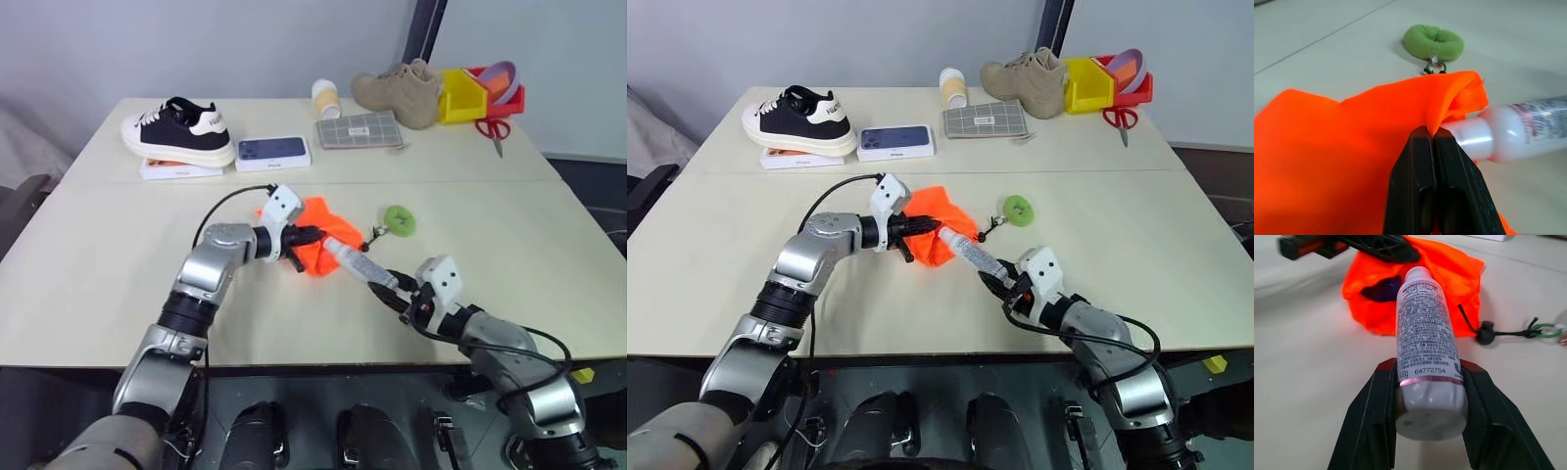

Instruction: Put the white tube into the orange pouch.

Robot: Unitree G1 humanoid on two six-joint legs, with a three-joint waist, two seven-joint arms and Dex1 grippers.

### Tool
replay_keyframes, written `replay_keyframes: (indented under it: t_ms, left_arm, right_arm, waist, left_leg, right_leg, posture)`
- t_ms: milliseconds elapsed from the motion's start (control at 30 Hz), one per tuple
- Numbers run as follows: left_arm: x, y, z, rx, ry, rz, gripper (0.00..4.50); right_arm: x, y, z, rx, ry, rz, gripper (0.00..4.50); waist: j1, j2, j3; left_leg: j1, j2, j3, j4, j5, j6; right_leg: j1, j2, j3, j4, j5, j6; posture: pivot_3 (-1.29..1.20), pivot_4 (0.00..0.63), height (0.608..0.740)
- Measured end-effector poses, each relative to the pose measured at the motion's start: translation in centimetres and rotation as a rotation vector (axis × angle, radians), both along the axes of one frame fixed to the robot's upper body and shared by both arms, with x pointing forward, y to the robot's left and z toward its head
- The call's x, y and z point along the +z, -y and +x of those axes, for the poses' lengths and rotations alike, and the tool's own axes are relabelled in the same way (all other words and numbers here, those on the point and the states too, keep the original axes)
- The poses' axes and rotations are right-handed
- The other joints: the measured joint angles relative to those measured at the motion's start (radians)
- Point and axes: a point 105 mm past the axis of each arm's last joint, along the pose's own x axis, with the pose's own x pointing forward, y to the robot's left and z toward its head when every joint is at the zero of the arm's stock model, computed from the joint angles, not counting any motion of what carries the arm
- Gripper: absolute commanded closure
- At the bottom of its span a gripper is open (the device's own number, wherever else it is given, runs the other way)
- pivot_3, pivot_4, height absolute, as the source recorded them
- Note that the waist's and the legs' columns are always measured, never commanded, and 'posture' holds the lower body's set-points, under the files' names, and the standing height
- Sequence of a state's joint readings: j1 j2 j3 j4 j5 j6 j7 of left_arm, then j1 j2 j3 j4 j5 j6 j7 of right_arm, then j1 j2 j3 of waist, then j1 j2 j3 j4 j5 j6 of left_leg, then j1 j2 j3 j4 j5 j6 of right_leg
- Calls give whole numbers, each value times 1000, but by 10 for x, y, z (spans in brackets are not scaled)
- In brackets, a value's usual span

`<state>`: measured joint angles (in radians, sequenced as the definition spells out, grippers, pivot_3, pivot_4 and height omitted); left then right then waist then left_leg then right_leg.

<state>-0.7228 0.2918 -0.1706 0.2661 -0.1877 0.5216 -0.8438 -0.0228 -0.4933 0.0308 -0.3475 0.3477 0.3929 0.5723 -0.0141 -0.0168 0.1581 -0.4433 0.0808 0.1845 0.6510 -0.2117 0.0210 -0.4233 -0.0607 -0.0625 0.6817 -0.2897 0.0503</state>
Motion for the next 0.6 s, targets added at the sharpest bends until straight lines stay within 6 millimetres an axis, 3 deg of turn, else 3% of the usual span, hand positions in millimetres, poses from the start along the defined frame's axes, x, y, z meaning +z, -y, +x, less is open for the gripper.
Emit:
replay_keyframes:
  t_ms: [167,433,600]
  left_arm:
    - [2,1,-1,-8,12,7,4500]
    - [4,2,-2,-16,31,14,4500]
    - [5,5,-5,-36,45,31,4500]
  right_arm:
    - [2,-10,15,-22,27,-22,3092]
    - [1,-46,37,-36,31,-48,3092]
    - [6,-61,62,-99,40,-75,3092]
  waist:
    - [-1,0,0]
    - [-3,0,0]
    - [-3,0,0]
  left_leg:
    - [0,0,0,0,0,0]
    - [0,0,1,0,3,-5]
    - [0,0,1,0,3,-5]
  right_leg:
    - [0,0,0,0,0,0]
    - [-1,0,0,0,0,0]
    - [-1,1,0,0,0,0]
  posture:
    - [0,150,740]
    - [0,150,740]
    - [0,150,740]
